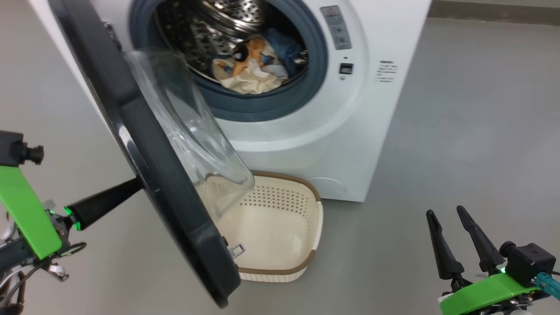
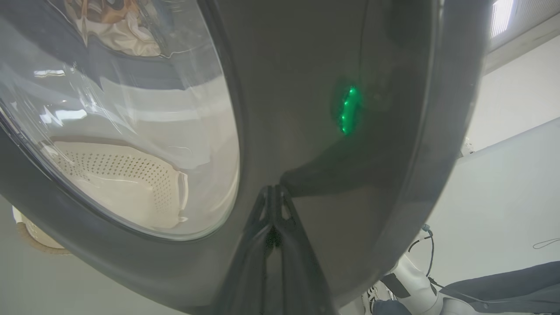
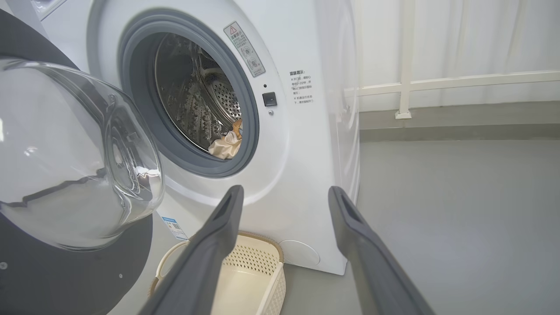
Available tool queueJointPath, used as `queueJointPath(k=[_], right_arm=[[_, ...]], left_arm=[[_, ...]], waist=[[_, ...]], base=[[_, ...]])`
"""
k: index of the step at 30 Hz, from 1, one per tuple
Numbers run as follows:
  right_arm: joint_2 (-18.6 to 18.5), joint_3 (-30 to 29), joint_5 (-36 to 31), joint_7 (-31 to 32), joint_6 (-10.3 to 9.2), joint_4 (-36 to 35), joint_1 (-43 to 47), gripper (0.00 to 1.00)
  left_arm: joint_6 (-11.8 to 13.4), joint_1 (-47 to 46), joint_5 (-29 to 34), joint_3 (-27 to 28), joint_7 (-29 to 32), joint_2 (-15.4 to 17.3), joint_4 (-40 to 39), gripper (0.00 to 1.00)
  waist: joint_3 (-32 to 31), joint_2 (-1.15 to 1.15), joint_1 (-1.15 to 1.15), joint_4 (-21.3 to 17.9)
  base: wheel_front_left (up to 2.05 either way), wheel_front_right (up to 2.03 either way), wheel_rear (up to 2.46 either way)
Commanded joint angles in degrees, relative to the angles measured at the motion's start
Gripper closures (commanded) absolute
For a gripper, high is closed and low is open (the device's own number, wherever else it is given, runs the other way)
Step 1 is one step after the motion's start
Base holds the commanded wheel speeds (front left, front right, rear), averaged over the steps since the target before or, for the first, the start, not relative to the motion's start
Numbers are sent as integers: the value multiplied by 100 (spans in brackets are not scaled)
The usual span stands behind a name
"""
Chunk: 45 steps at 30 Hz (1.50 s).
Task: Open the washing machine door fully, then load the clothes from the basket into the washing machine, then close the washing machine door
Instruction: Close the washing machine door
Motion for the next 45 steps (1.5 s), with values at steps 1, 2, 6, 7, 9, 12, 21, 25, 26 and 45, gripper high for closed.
queueJointPath(k=[1, 2, 6, 7, 9, 12, 21, 25, 26, 45], right_arm=[[-61, 67, -77, -46, 32, -163, -26, 0], [-50, 61, -80, -46, 32, -169, -32, 0], [3, 25, -101, -46, 32, -200, -59, 0], [21, 9, -105, -46, 32, -209, -64, 0], [39, -14, -108, -46, 32, -210, -67, 0], [62, -46, -107, -46, 32, -217, -72, 0], [101, -118, -119, -46, 32, -249, -65, 0], [109, -157, -130, -46, 32, -250, -57, 0], [108, -164, -132, -46, 32, -248, -55, 0], [31, -125, -107, -46, 32, -225, 64, 0]], left_arm=[[-6, -301, 68, 201, -81, 183, -186, 100], [-6, -331, 98, 187, -125, 177, -169, 100], [-6, -404, 181, 145, -293, 175, -124, 100], [-6, -436, 206, 124, -356, 191, -99, 100], [-6, -487, 212, 97, -404, 201, -73, 100], [-6, -555, 235, 57, -479, 224, -31, 100], [-6, -629, 164, -51, -610, 300, 5, 100], [-6, -637, 132, -87, -643, 313, 8, 100], [-6, -632, 124, -96, -662, 315, 10, 100], [-6, 479, 154, 110, -1676, 313, -251, 96]], waist=[[34, 0, 0, -262], [47, 0, 0, -325], [97, 0, 0, -595], [123, 0, 0, -728], [146, 0, 0, -851], [178, 0, 0, -1011], [238, 0, 0, -1208], [230, 0, 0, -1180], [223, 0, 0, -1165], [-38, 0, 0, -1099]], base=[[0, 0, 0], [0, 0, 0], [0, 0, 0], [0, 0, 0], [0, 0, 0], [0, 0, 0], [0, 0, 0], [0, 0, 0], [0, 0, 0], [0, 0, 0]])
